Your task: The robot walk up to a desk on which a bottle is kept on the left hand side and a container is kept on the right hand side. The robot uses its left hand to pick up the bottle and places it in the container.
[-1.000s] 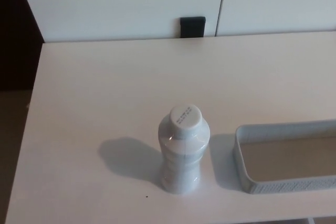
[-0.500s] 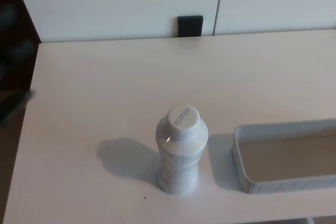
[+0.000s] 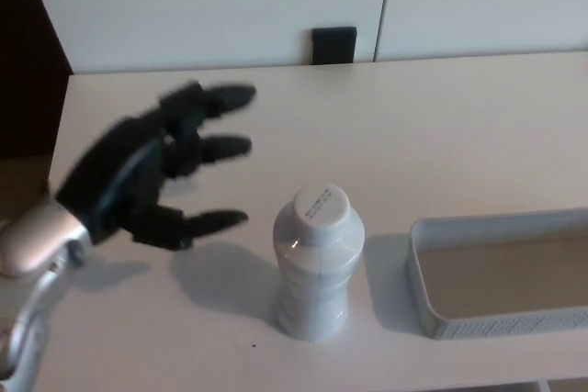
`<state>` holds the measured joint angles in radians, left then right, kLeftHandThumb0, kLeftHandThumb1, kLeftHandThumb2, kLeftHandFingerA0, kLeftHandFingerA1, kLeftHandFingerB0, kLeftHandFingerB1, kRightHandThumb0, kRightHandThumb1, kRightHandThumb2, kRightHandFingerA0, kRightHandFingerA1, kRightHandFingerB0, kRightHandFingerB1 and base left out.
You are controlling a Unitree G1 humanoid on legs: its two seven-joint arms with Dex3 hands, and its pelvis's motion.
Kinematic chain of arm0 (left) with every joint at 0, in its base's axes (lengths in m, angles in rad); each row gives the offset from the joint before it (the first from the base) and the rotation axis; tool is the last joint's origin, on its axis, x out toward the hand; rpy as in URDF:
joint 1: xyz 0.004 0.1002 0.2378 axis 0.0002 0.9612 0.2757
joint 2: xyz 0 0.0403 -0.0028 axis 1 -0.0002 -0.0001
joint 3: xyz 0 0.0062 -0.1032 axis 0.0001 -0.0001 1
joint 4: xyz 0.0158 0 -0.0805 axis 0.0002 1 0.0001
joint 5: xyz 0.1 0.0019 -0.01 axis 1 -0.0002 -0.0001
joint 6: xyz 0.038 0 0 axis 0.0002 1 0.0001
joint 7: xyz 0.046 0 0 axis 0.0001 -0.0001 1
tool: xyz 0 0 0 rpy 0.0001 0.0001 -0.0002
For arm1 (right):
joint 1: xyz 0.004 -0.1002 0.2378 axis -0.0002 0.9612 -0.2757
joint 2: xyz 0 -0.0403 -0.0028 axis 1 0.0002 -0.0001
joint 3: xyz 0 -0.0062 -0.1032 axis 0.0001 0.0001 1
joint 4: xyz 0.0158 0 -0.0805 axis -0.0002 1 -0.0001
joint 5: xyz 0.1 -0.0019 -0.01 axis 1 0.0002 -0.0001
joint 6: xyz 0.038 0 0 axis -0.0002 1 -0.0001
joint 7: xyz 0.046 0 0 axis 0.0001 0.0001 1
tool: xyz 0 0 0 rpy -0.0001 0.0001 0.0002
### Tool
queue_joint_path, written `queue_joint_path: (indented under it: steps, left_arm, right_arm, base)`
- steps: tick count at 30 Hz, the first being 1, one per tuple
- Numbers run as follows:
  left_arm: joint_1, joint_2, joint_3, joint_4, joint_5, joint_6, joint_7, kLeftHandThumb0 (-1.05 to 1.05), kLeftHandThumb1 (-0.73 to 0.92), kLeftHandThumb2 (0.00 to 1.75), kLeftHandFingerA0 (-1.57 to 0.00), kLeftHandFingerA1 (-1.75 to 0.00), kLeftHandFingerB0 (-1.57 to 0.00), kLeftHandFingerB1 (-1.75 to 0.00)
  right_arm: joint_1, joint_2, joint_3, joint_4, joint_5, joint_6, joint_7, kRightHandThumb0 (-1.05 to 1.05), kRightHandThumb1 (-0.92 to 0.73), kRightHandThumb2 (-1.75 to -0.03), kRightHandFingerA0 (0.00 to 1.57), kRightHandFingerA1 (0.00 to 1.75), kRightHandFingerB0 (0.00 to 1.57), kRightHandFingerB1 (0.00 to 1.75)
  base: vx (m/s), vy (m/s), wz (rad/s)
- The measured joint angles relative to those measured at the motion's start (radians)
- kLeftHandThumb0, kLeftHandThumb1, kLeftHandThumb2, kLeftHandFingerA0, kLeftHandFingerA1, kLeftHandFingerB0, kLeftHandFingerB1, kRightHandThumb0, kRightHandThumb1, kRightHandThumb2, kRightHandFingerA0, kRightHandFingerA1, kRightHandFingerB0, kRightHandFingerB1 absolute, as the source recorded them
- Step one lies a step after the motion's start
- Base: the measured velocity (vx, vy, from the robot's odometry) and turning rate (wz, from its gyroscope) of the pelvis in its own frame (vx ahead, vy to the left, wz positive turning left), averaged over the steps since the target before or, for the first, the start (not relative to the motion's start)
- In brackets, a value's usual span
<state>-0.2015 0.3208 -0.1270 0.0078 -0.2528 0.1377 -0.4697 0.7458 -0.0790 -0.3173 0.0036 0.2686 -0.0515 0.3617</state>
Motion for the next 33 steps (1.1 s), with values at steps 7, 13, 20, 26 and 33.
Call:
queue_joint_path:
  steps: [7, 13, 20, 26, 33]
  left_arm:
    - [0.0, -0.003, -0.112, 0.104, 0.084, -0.026, 0.014, -0.36, -0.04, 0.7, 0.0, -0.54, 0.0, -0.53]
    - [-0.005, -0.001, -0.173, 0.162, 0.158, -0.091, 0.034, -0.79, 0.26, 0.71, 0.0, -0.29, 0.0, -0.14]
    - [-0.017, 0.029, -0.212, 0.177, 0.227, -0.143, 0.045, -0.94, 0.29, 0.74, -0.02, -0.11, -0.02, -0.13]
    - [-0.018, 0.041, -0.241, 0.184, 0.281, -0.18, 0.049, -0.55, 0.28, 0.84, 0.0, -0.28, 0.0, -0.27]
    - [0.006, 0.032, -0.242, 0.179, 0.307, -0.221, 0.053, -1.04, 0.31, 0.69, -0.03, -0.3, 0.0, -0.3]
  right_arm:
    - [0.001, 0.0, 0.008, -0.002, -0.013, -0.025, 0.0, 0.04, -0.65, -0.57, 0.53, 0.65, 0.38, 0.5]
    - [0.005, 0.0, 0.012, 0.0, -0.03, -0.061, 0.0, 0.05, -0.65, -0.58, 0.48, 0.63, 0.4, 0.5]
    - [0.007, 0.0, 0.015, 0.003, -0.032, -0.087, 0.004, 0.04, -0.64, -0.58, 0.5, 0.65, 0.4, 0.52]
    - [0.007, -0.007, 0.02, 0.001, -0.038, -0.11, 0.005, -0.01, -0.62, -0.58, 0.51, 0.62, 0.4, 0.49]
    - [0.006, -0.016, 0.024, 0.006, -0.042, -0.113, 0.004, 0.0, -0.64, -0.58, 0.48, 0.6, 0.4, 0.48]
  base:
    - [0.0, 0.0, 0.0]
    - [0.0, 0.0, 0.0]
    - [0.0, 0.0, 0.0]
    - [0.0, 0.0, 0.0]
    - [0.0, 0.0, 0.0]
